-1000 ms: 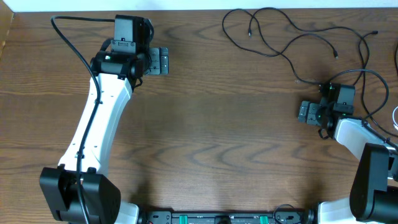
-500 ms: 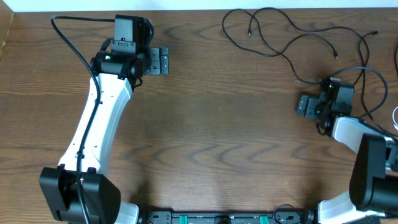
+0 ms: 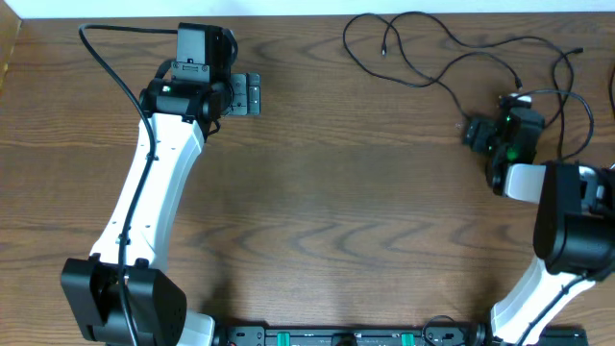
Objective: Untangle cables
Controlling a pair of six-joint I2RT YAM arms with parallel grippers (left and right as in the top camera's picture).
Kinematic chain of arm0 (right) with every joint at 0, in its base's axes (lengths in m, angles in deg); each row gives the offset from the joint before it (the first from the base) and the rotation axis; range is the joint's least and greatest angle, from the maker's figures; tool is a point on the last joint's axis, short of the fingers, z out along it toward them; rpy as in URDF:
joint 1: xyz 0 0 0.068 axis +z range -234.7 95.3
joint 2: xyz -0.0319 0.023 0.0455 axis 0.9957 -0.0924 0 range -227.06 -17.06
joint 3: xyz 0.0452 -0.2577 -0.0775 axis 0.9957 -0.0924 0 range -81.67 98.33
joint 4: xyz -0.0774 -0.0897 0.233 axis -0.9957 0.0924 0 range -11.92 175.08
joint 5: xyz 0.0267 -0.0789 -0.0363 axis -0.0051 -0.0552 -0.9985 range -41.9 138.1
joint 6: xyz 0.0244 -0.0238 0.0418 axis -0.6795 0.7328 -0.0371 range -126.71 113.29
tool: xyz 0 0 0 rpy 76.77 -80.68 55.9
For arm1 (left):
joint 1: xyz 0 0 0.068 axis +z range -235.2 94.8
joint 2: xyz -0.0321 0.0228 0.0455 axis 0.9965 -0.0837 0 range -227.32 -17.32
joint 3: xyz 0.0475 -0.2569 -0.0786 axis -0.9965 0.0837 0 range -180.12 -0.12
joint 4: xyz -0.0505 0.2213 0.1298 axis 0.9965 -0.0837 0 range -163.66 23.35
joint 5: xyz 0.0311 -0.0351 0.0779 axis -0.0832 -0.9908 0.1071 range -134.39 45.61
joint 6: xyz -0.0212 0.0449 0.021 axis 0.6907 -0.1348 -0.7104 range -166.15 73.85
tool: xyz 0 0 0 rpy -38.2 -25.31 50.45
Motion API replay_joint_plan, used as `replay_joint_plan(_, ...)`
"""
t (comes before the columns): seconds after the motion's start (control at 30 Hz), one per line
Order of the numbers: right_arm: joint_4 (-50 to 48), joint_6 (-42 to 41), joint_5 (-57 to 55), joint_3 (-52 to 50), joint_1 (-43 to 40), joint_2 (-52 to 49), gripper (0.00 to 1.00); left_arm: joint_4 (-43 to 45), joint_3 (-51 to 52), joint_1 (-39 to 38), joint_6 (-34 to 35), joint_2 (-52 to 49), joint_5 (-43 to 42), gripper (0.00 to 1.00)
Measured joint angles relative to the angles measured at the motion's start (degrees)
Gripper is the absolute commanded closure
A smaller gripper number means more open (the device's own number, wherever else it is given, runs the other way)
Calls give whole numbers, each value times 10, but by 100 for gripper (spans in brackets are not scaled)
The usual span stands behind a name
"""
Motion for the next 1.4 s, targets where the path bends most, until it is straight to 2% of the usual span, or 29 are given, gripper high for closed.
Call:
replay_joint_plan(0.17,14,-19,28,80,1,-49,16,0,0,0,0,0,0,7)
replay_joint_plan(0.43,122,-48,63,251,15,-120,16,0,0,0,0,0,0,7)
replay_joint_plan(0.67,196,-62,80,358,18,-166,14,0,0,0,0,0,0,7)
replay_joint_plan(0.83,233,-68,99,391,17,-175,13,0,0,0,0,0,0,7)
replay_joint_plan(1.03,306,-72,183,440,7,-181,1,0,0,0,0,0,0,7)
replay_joint_plan(1.2,393,-56,232,475,8,-178,1,0,0,0,0,0,0,7)
replay_joint_plan(1.4,478,-39,229,473,11,-144,1,0,0,0,0,0,0,7)
